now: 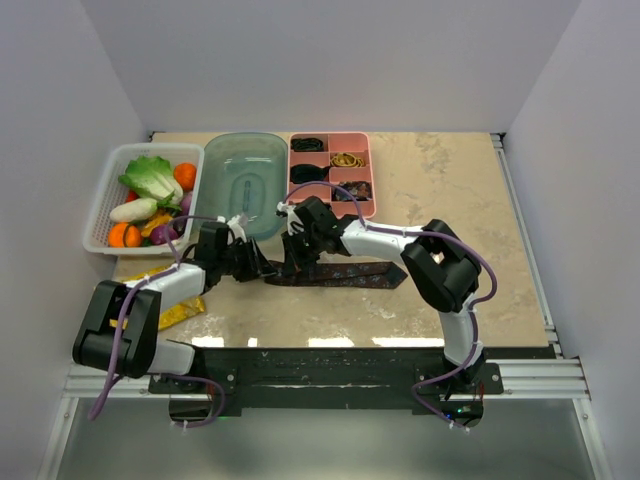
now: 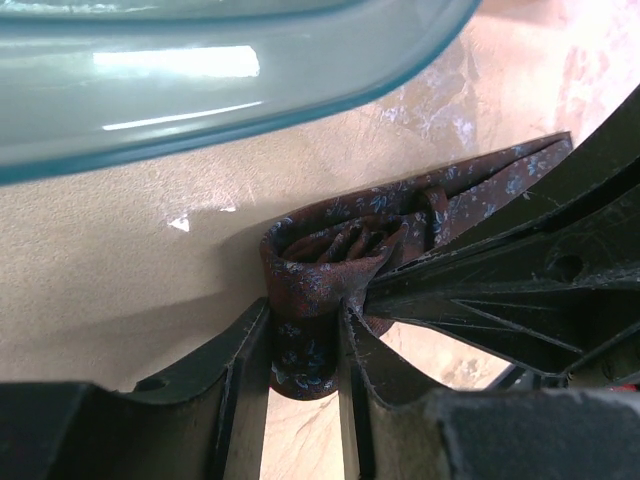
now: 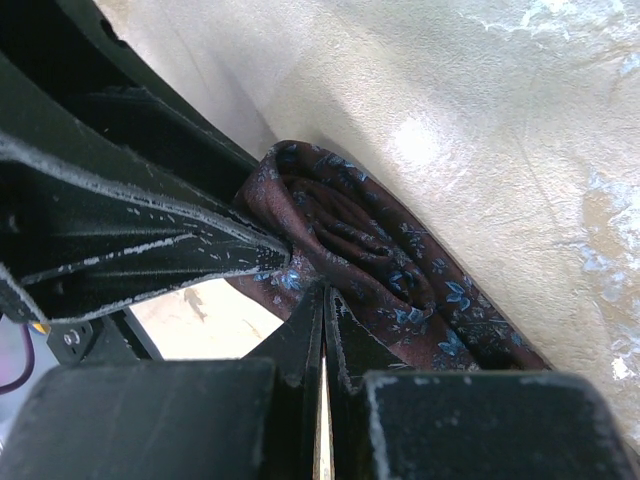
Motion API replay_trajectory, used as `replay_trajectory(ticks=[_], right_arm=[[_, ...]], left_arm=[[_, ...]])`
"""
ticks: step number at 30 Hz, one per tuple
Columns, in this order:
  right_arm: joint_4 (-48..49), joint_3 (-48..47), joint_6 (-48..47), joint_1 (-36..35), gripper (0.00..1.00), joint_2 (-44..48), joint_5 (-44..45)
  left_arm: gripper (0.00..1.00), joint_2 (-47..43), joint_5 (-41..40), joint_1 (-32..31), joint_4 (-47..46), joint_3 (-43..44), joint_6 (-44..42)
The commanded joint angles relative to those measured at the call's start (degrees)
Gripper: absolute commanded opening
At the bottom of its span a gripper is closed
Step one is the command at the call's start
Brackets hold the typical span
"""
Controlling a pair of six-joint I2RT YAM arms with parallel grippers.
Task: Roll the ties
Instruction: Roll the tie at the center of the board.
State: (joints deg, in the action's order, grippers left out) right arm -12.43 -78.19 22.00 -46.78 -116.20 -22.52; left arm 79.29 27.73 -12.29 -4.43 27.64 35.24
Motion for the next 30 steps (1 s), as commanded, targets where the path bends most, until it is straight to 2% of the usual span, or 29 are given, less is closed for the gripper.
replay_trajectory(ticks=[1, 15, 30], right_arm=[[-2.2, 0.8, -1.4, 1.3, 0.0, 1.5, 3.1], [-1.7, 1.6, -1.7, 2.2, 0.0, 4.6, 5.3], [-0.8, 1.5, -1.4, 2.2, 0.0, 4.0, 4.2]], left_arm=[[0.11, -2.0, -6.3, -2.3, 8.3, 3.8, -3.7], [0.07, -2.9, -13.2, -4.9, 17.3, 9.8, -6.2], [0.05, -4.0, -17.3, -7.3, 22.4, 14.5, -6.2]])
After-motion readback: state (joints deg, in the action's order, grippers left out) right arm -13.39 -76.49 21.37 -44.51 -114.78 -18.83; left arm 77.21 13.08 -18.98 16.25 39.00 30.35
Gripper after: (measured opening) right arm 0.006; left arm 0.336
